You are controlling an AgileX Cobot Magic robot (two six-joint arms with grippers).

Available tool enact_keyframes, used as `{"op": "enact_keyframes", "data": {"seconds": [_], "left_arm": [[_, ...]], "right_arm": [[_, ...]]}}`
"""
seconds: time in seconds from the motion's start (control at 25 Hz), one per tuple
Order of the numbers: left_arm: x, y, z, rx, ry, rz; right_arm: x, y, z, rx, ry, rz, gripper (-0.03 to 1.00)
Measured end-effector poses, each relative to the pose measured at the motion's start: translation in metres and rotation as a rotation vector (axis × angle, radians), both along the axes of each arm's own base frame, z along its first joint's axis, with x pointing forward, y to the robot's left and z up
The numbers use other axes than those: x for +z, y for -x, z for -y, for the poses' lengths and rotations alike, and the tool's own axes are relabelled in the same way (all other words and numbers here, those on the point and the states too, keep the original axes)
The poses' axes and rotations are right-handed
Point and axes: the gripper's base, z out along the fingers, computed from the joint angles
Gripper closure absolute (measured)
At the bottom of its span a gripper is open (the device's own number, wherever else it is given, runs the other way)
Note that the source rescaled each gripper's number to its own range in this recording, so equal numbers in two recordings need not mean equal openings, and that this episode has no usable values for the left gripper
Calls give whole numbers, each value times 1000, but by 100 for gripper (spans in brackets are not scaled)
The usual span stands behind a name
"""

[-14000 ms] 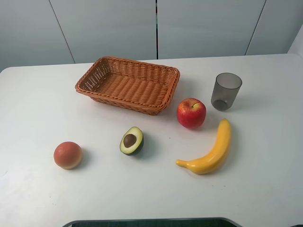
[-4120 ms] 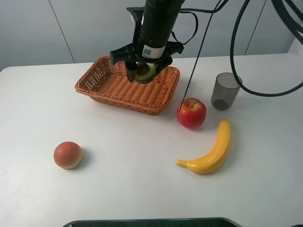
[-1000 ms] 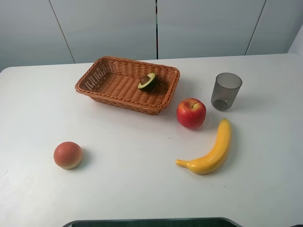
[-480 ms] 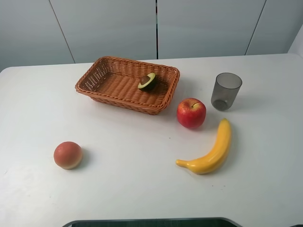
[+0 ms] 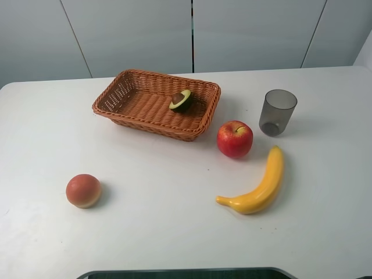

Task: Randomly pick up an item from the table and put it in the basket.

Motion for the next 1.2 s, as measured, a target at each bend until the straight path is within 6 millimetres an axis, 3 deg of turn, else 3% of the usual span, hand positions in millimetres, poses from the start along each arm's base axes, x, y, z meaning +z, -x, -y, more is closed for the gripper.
{"op": "enact_keyframes", "data": {"seconds": [0.28,0.6,1.2], "left_arm": [[0,0,0,0,0,0],[0,0,0,0,0,0],[0,0,0,0,0,0]], "right_arm": [[0,1,0,-12,1,4,-3],[0,1,-2,-188,0,4,-3],[0,1,-8,-92,25,6,-3]]}}
